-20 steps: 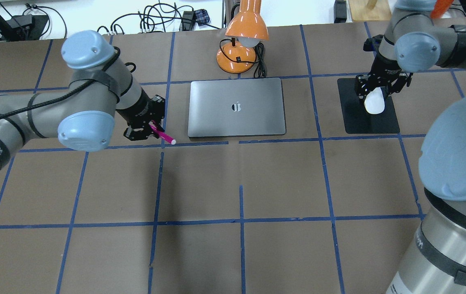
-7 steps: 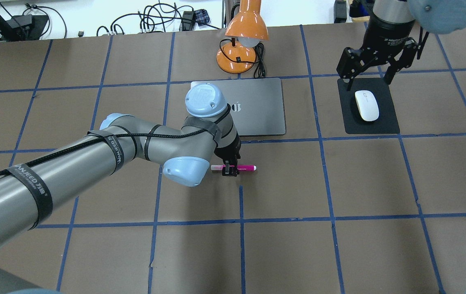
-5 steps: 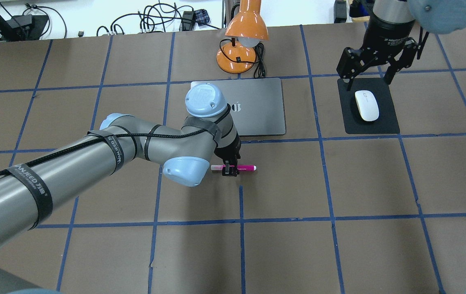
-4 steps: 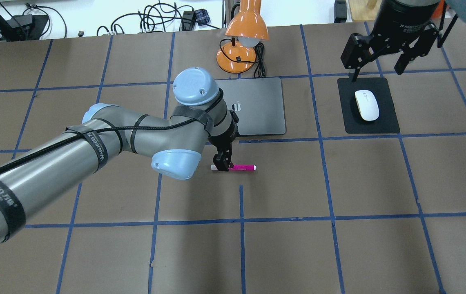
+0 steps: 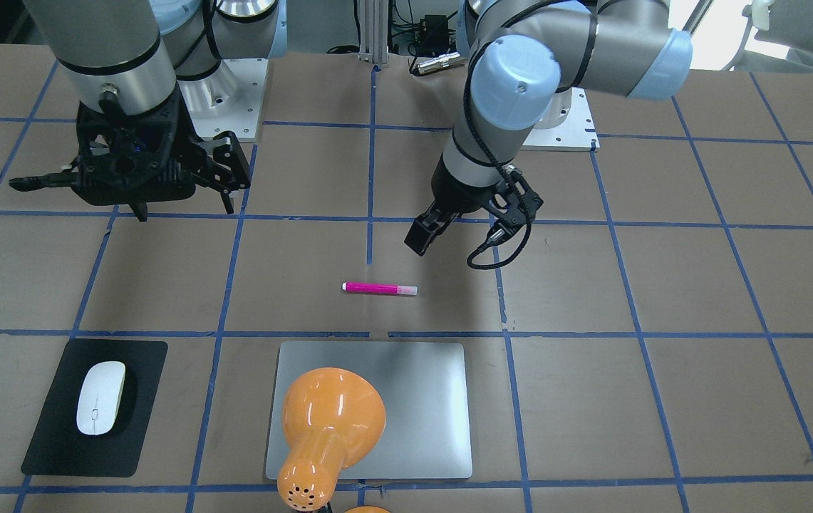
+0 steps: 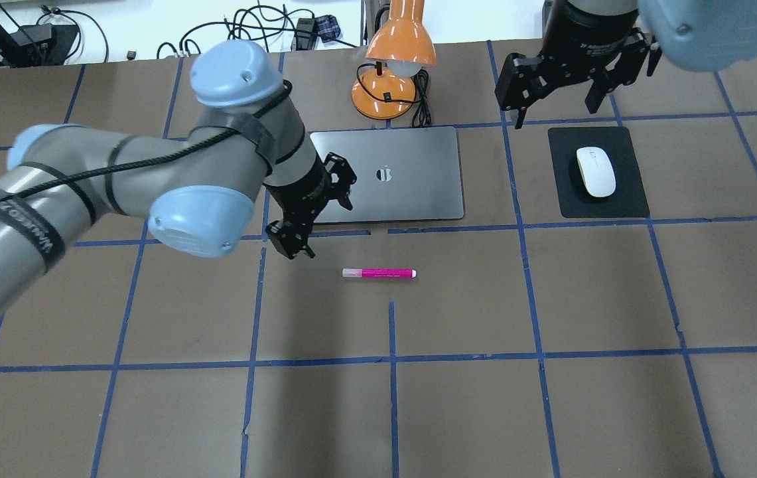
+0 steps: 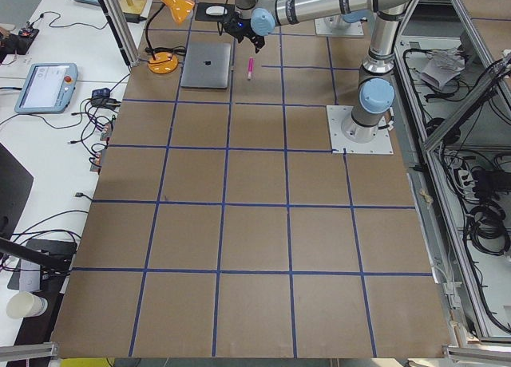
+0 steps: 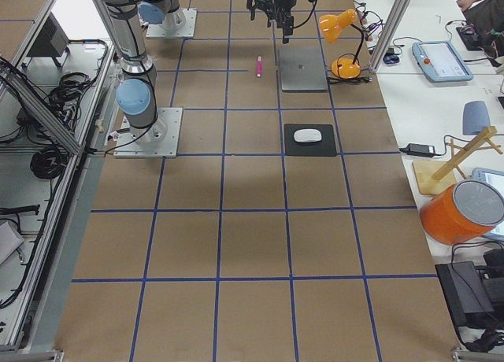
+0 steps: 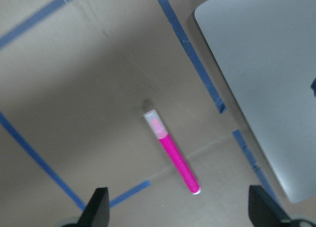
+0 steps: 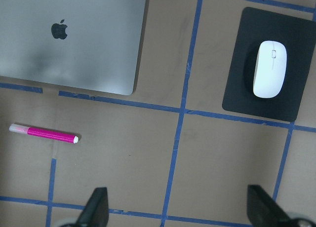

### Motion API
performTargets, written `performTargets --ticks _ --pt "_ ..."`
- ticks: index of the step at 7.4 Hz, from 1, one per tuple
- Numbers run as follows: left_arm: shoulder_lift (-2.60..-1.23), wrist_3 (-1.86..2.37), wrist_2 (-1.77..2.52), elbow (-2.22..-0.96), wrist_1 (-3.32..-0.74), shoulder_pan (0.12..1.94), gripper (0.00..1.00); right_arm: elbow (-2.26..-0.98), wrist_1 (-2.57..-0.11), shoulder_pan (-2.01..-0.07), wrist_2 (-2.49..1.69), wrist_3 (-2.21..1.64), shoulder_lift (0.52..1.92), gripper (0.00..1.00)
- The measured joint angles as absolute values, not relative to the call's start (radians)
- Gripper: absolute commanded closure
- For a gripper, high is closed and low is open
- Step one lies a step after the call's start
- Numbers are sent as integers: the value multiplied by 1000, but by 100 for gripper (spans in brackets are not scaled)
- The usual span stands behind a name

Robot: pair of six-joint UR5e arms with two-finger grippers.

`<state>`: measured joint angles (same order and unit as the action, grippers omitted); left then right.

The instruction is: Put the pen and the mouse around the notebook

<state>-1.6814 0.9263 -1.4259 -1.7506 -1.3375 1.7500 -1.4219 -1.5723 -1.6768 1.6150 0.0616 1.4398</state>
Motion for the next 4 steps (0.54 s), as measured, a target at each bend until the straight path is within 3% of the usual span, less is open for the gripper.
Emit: performTargets --ticks 4 --pt "-1587 144 -1443 -1545 -1602 1553 0 -1434 -1562 -1635 1619 69 1432 0"
